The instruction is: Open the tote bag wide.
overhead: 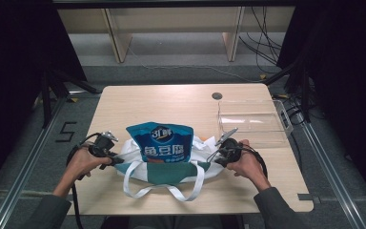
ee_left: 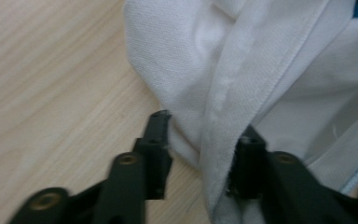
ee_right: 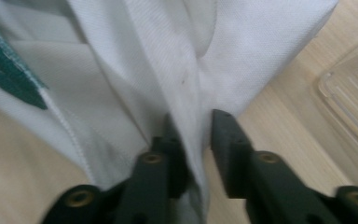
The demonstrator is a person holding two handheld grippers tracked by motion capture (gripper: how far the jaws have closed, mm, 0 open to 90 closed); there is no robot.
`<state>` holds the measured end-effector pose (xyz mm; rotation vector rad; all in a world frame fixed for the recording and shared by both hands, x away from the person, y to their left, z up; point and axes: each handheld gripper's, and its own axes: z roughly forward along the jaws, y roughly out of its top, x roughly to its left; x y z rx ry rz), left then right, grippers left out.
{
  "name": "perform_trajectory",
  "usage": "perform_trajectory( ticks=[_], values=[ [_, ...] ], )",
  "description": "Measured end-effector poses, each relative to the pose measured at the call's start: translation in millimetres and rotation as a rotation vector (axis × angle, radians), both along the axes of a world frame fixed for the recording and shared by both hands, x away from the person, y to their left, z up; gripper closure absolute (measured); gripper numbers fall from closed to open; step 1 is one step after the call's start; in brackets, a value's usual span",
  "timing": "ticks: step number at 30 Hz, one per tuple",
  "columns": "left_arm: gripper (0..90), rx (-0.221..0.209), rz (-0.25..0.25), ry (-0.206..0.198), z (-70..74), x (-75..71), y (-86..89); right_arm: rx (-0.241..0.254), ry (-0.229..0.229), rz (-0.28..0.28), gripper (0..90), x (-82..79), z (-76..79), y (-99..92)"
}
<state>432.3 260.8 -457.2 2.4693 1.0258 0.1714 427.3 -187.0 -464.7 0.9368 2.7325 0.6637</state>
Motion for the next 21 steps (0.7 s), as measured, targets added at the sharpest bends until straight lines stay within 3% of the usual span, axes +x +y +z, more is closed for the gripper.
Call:
perform_trajectory(
  ticks=[3, 4, 5, 6, 8, 9, 10, 11, 13, 16, 17, 19, 21],
  values=[
    [50.4, -0.015, -0.033, -0.024, 17.8, -2.9, -5.8, 0.064, -0.050, -0.014, 61.8, -6.9, 24.0, -3.5],
    [46.8, -0.019, -0.033, -0.043, 28.6, -5.5, -13.6, 0.112, -0.070, -0.025, 59.8, -13.6, 36.9, -0.9],
    [44.7, -0.019, -0.033, -0.043, 28.6, -5.5, -13.6, 0.112, -0.070, -0.025, 59.8, -13.6, 36.9, -0.9],
    [43.0, -0.035, -0.016, -0.059, 31.4, -6.8, -18.4, 0.130, -0.087, 0.006, 57.2, -19.4, 46.9, 3.6],
    [43.3, -0.026, -0.058, -0.080, 37.0, -6.8, -24.6, 0.127, -0.099, 0.023, 56.4, -22.9, 51.0, 6.8],
    [43.4, -0.029, -0.063, -0.083, 38.6, -7.6, -27.8, 0.159, -0.080, 0.042, 53.8, -31.9, 58.4, 15.0],
    [43.4, -0.032, -0.068, -0.086, 39.4, -7.6, -30.6, 0.159, -0.080, 0.042, 53.8, -31.9, 58.4, 15.0],
    [43.7, -0.025, -0.081, -0.085, 39.9, -6.1, -32.2, 0.168, -0.107, 0.087, 52.9, -32.8, 60.8, 17.8],
    [44.7, -0.004, -0.095, -0.083, 40.1, -1.5, -33.3, 0.206, -0.088, 0.126, 50.3, -38.7, 65.0, 27.5],
    [45.7, -0.003, -0.104, -0.074, 37.1, 6.0, -35.8, 0.227, -0.094, 0.174, 48.4, -42.9, 68.5, 42.0],
    [45.6, -0.019, -0.104, -0.073, 35.7, 8.2, -37.8, 0.231, -0.076, 0.181, 47.4, -44.9, 68.0, 47.7],
    [46.1, -0.037, -0.113, -0.067, 32.5, 12.6, -42.6, 0.217, -0.066, 0.206, 45.9, -43.3, 65.0, 56.3],
    [50.2, -0.025, -0.122, -0.064, 29.8, 18.2, -46.2, 0.193, -0.045, 0.246, 44.8, -39.3, 56.4, 63.6]
  ],
)
